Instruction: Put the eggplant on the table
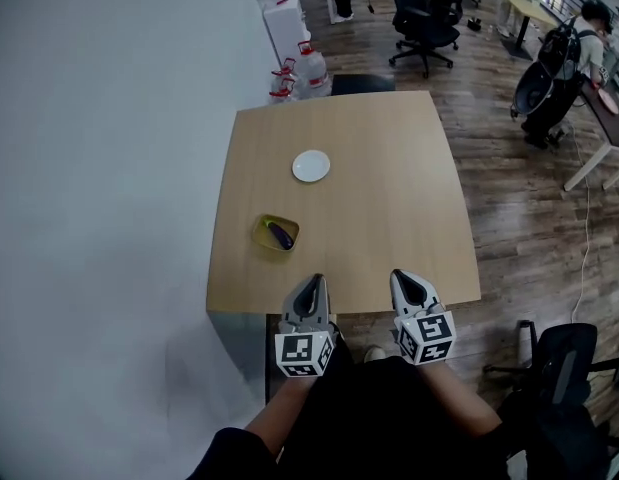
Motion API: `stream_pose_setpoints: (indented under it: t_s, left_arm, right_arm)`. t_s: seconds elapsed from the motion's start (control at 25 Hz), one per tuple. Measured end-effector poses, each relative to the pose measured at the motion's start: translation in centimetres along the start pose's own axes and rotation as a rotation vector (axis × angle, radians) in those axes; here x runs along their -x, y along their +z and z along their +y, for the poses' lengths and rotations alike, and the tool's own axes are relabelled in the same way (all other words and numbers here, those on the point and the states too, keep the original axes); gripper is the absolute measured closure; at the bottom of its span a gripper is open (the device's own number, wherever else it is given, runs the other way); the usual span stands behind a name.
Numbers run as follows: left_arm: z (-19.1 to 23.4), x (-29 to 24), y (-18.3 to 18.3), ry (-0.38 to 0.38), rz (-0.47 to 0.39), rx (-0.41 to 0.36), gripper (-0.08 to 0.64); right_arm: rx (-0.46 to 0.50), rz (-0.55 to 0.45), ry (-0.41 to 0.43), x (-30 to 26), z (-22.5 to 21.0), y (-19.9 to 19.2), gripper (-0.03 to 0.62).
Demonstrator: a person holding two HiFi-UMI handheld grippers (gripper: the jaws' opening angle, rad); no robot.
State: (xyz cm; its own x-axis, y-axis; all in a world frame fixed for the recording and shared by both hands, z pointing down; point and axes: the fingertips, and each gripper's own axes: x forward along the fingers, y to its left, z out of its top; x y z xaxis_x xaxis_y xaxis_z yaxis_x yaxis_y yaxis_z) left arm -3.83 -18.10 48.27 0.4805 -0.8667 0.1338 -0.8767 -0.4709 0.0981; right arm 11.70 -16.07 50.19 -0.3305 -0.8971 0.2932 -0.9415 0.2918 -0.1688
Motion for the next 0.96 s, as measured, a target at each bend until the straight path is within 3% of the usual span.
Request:
stream_pose_setpoints:
  t_s: [0.4,0.96]
  left_arm:
    - [-3.0,0.2,-0.8,-0.037,-0.010,0.025,0.540]
    - [-2.2,1.7,-2.4,-0.005,0.023,0.033,0.540]
  right_arm:
    - [-0.004,-0.030,-0.043,3.5,-2.2,-0.6,0.532]
    - [-0.010,-0.028,-0.088,4.0,-2.2,-1.5,0.532]
